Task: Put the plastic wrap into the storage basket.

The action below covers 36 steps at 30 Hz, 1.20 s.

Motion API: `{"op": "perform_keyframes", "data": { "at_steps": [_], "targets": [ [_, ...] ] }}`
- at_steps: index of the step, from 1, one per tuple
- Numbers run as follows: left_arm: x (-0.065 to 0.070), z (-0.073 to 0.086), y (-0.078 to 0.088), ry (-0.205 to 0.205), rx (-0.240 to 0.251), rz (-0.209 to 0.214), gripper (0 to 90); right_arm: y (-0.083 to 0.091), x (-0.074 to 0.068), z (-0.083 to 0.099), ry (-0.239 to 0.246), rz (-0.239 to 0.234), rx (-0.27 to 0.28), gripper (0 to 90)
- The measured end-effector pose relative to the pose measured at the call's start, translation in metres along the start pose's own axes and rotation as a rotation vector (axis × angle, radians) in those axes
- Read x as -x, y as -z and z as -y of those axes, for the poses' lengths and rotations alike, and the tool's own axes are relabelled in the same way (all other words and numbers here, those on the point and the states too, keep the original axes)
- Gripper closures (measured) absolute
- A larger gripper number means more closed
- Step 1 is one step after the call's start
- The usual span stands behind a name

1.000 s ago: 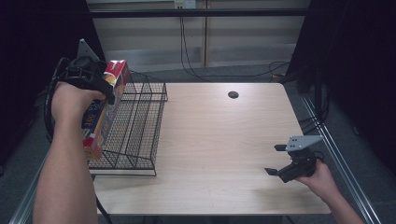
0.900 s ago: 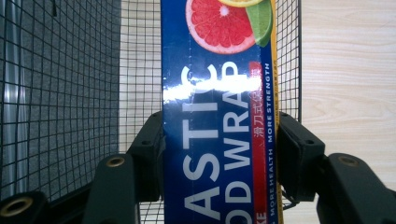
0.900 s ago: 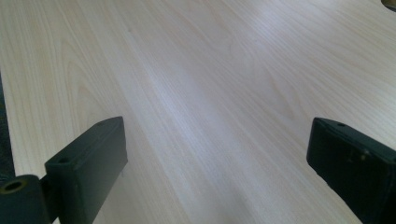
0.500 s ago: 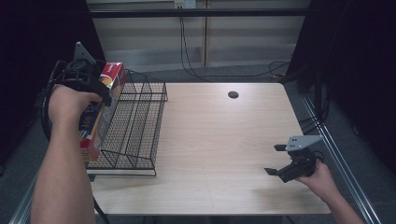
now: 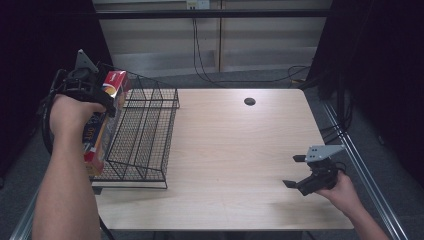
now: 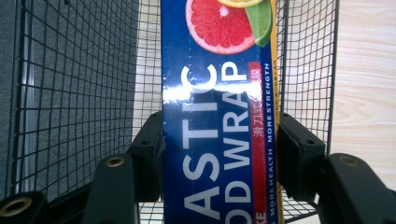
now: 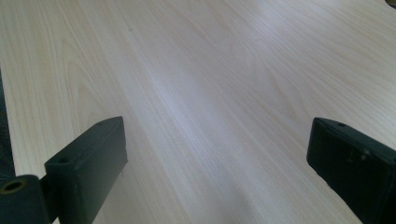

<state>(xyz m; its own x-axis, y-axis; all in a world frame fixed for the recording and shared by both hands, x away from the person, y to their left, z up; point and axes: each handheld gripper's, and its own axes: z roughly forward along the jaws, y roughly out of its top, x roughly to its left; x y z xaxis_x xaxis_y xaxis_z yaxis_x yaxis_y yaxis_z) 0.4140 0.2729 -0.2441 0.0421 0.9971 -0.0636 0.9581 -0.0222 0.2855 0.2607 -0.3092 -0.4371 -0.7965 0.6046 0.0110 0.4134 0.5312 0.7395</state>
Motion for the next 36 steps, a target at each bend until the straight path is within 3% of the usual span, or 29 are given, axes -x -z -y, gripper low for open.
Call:
{"op": "perform_keyframes", "data": {
  "at_steps": [2, 12, 14, 15, 18, 20, 22, 28, 32, 33, 36],
  "targets": [
    [0.0, 0.001, -0.001, 0.022, 0.003, 0.006, 43.9, 0.0, 0.0, 0.0, 0.0, -0.001, 0.001, 4.8],
    [-0.006, 0.002, -0.009, 0.03, -0.006, -0.003, 43.8, -0.001, 0.0, 0.0, 0.004, -0.003, 0.0, 4.8],
    [-0.007, 0.001, -0.011, 0.015, -0.014, -0.015, 43.8, -0.001, 0.0, 0.0, 0.004, -0.005, -0.001, 4.8],
    [-0.006, 0.002, -0.013, 0.035, -0.011, -0.016, 43.7, -0.002, 0.0, 0.0, 0.006, -0.005, -0.001, 4.8],
    [-0.009, 0.001, -0.015, 0.014, -0.018, -0.017, 43.7, -0.003, 0.0, 0.0, 0.004, -0.007, -0.002, 4.8],
    [-0.008, 0.001, -0.016, 0.036, -0.015, -0.017, 43.6, -0.003, 0.0, 0.0, 0.004, -0.009, -0.004, 4.8],
    [-0.01, 0.001, -0.017, 0.023, -0.014, -0.024, 43.7, -0.003, 0.0, 0.0, 0.007, -0.008, -0.005, 4.7],
    [-0.008, 0.0, -0.021, 0.043, -0.025, -0.021, 43.5, -0.003, 0.001, 0.0, 0.003, -0.016, -0.002, 4.7],
    [-0.006, 0.001, -0.026, 0.044, -0.035, -0.025, 43.4, -0.003, 0.003, 0.0, 0.003, -0.015, 0.002, 4.7],
    [-0.006, 0.0, -0.026, 0.024, -0.038, -0.035, 43.3, -0.003, 0.003, 0.0, 0.001, -0.014, 0.002, 4.7],
    [-0.004, 0.001, -0.028, 0.038, -0.037, -0.027, 43.3, -0.004, 0.006, -0.002, -0.003, -0.019, 0.011, 4.7]
  ]
}}
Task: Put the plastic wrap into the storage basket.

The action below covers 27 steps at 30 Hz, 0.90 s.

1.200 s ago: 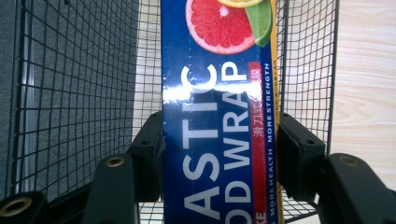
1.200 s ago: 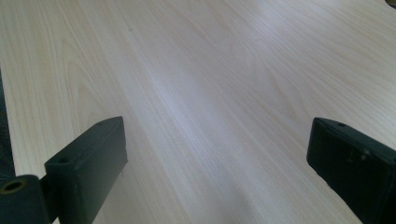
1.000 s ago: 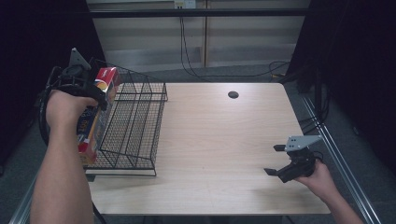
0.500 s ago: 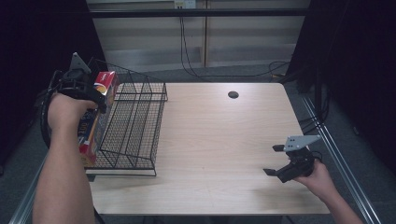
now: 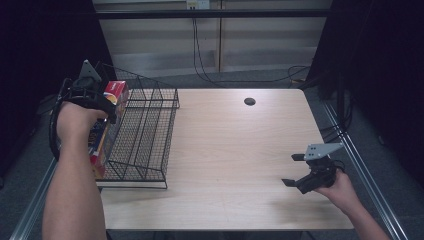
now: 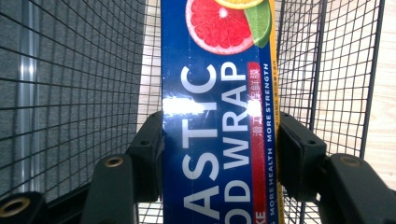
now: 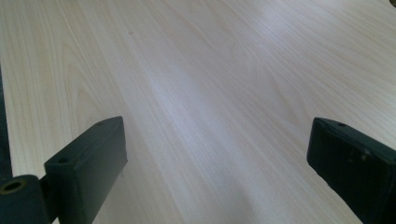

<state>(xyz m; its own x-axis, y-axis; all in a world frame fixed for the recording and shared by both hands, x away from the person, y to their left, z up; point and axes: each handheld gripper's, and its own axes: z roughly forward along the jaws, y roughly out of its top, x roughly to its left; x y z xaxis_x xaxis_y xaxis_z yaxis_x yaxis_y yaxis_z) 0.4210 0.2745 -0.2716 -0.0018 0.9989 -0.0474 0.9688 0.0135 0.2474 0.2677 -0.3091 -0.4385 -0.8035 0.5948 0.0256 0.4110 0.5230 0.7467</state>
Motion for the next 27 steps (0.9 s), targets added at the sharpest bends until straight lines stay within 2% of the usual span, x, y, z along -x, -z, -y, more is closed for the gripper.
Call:
{"op": "perform_keyframes", "data": {
  "at_steps": [3, 7, 9, 10, 15, 16, 27],
  "targets": [
    [-0.002, 0.001, 0.0, -0.011, 0.004, 0.0, 43.0, -0.002, 0.0, -0.001, 0.003, -0.006, -0.001, 4.7],
    [-0.001, 0.001, -0.001, 0.022, 0.002, 0.004, 42.7, -0.005, 0.0, -0.003, 0.006, -0.012, -0.004, 4.7],
    [-0.002, 0.001, -0.002, 0.015, -0.002, -0.001, 42.7, -0.006, 0.0, -0.004, 0.009, -0.019, -0.005, 4.7],
    [-0.004, 0.0, -0.002, -0.002, -0.004, -0.004, 42.6, -0.006, 0.0, -0.005, 0.011, -0.018, -0.005, 4.7],
    [-0.005, 0.001, -0.004, 0.014, -0.006, -0.004, 42.3, -0.008, -0.002, -0.005, 0.018, -0.022, -0.017, 4.7],
    [-0.004, 0.001, -0.005, 0.022, -0.011, -0.016, 42.2, -0.008, -0.002, -0.005, 0.022, -0.017, -0.014, 4.7],
    [-0.009, 0.002, -0.013, 0.019, -0.032, -0.011, 41.7, -0.006, -0.004, -0.005, 0.016, -0.014, -0.014, 4.7]
  ]
}}
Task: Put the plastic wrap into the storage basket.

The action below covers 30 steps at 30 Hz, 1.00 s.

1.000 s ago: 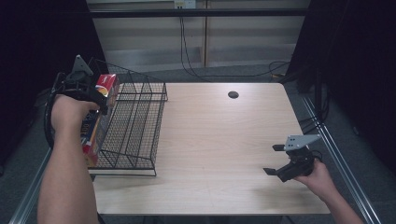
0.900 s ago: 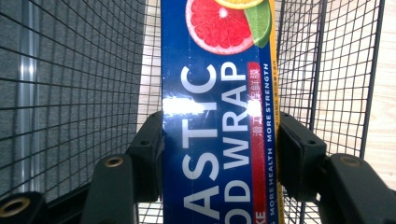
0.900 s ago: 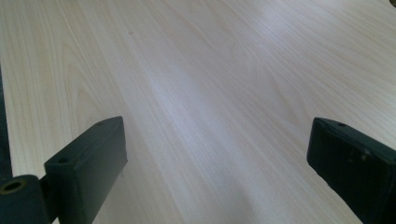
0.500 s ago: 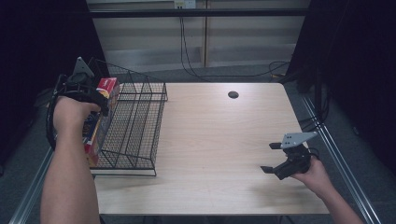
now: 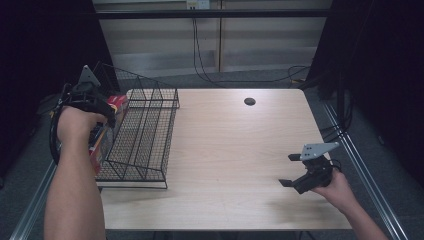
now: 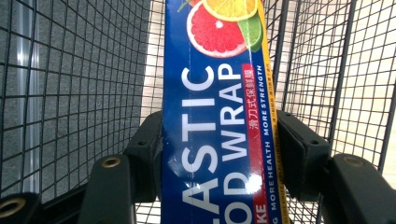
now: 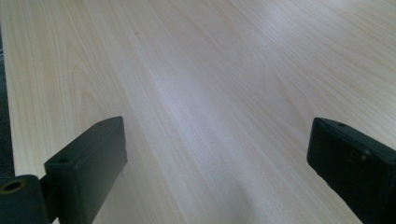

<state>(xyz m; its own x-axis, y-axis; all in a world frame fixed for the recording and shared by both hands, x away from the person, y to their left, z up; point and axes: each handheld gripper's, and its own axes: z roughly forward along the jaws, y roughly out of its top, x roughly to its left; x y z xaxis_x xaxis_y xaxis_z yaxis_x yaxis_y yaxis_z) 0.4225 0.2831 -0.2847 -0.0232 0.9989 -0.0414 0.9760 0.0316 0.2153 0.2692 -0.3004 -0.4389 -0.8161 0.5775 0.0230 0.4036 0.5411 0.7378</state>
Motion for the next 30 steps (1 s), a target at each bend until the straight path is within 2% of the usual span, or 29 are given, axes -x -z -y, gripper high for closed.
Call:
{"op": "perform_keyframes", "data": {
  "at_steps": [10, 11, 13, 14, 15, 17, 18, 21, 22, 25, 27, 28, 30],
  "targets": [
    [0.001, -0.003, -0.003, -0.014, -0.014, -0.035, 40.3, -0.002, 0.0, 0.001, -0.004, -0.004, -0.008, 4.7],
    [0.001, -0.003, -0.002, -0.006, -0.007, -0.037, 39.7, -0.002, 0.0, 0.001, -0.001, -0.004, -0.007, 4.7],
    [0.0, -0.004, 0.006, -0.003, 0.041, -0.033, 36.9, -0.002, 0.0, 0.001, -0.003, -0.003, -0.01, 4.7],
    [0.001, -0.004, 0.013, 0.003, 0.075, -0.018, 36.8, -0.002, 0.0, 0.001, -0.003, -0.002, -0.01, 4.7],
    [0.001, -0.004, 0.018, -0.021, 0.088, -0.009, 35.5, -0.002, 0.0, 0.001, -0.002, -0.003, -0.009, 4.8],
    [0.005, -0.002, 0.023, -0.008, 0.092, 0.007, 33.5, -0.003, 0.001, 0.0, -0.002, -0.004, -0.01, 4.8],
    [0.004, -0.002, 0.024, -0.03, 0.089, 0.015, 32.2, -0.003, 0.001, 0.0, -0.002, -0.005, -0.01, 4.7],
    [0.009, 0.001, 0.025, -0.038, 0.092, 0.02, 29.1, -0.003, -0.001, -0.002, 0.007, -0.006, -0.007, 4.7],
    [0.011, 0.003, 0.025, -0.019, 0.094, 0.039, 29.1, -0.003, -0.001, -0.002, 0.007, -0.006, -0.007, 4.7],
    [0.015, 0.005, 0.026, -0.021, 0.097, 0.054, 26.0, -0.004, -0.001, -0.003, 0.013, -0.012, -0.009, 4.7],
    [0.019, 0.006, 0.029, -0.03, 0.099, 0.085, 24.6, -0.003, -0.002, -0.003, 0.015, -0.008, -0.007, 4.7],
    [0.021, 0.006, 0.031, -0.043, 0.099, 0.088, 24.5, -0.003, -0.002, -0.003, 0.016, -0.009, -0.005, 4.8],
    [0.026, 0.007, 0.035, -0.067, 0.116, 0.122, 23.9, -0.002, -0.002, -0.004, 0.015, -0.006, -0.007, 4.7]
  ]
}}
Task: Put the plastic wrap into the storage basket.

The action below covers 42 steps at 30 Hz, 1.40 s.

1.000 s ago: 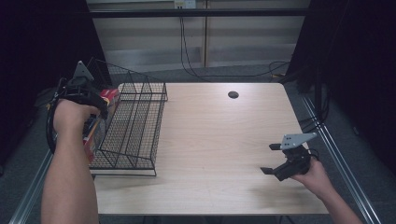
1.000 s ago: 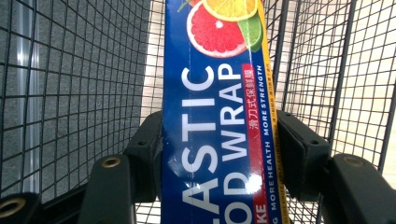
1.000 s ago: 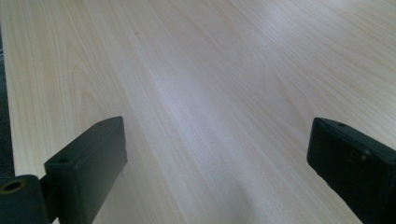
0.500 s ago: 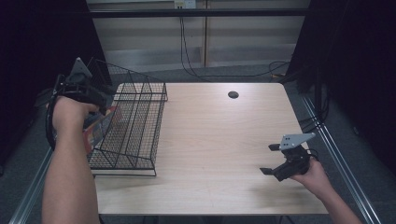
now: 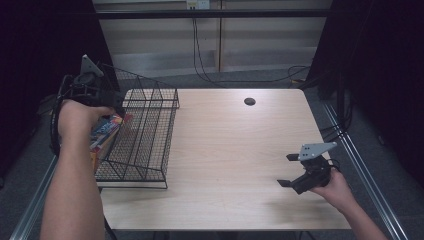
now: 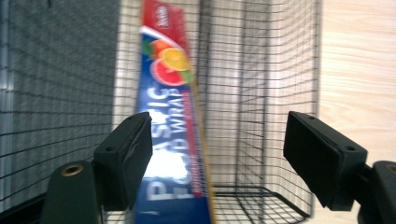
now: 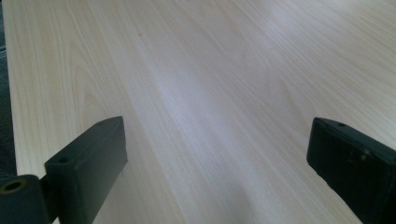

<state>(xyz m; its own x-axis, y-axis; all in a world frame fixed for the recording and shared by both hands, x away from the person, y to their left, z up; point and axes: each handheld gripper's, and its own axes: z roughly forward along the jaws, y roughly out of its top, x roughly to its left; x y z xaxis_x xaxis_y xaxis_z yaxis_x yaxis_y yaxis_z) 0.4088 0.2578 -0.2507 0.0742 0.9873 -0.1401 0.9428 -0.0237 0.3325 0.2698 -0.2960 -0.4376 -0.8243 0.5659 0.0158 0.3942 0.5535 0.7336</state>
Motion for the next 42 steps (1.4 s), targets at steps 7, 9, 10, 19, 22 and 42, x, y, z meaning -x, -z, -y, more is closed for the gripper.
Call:
{"op": "perform_keyframes", "data": {
  "at_steps": [7, 9, 10, 19, 22, 42],
  "targets": [
    [0.023, 0.0, 0.002, -0.051, 0.025, 0.065, 22.1, 0.0, -0.002, -0.001, 0.002, -0.003, -0.001, 4.8],
    [0.025, 0.0, 0.002, -0.063, 0.025, 0.057, 21.6, 0.001, -0.002, 0.0, 0.006, 0.001, 0.0, 4.7],
    [0.028, 0.0, 0.002, -0.071, 0.027, 0.065, 21.6, 0.001, -0.002, 0.0, 0.006, 0.001, 0.0, 4.7],
    [0.051, 0.003, -0.003, -0.15, 0.049, 0.122, 20.6, 0.003, -0.001, 0.0, 0.003, 0.003, 0.004, 4.7],
    [0.059, 0.004, -0.005, -0.169, 0.056, 0.138, 19.8, 0.003, -0.001, 0.0, 0.003, 0.001, 0.005, 4.6],
    [0.104, 0.013, -0.024, -0.298, 0.067, 0.214, 14.6, 0.003, -0.001, 0.0, 0.007, 0.004, 0.004, 4.5]
  ]
}}
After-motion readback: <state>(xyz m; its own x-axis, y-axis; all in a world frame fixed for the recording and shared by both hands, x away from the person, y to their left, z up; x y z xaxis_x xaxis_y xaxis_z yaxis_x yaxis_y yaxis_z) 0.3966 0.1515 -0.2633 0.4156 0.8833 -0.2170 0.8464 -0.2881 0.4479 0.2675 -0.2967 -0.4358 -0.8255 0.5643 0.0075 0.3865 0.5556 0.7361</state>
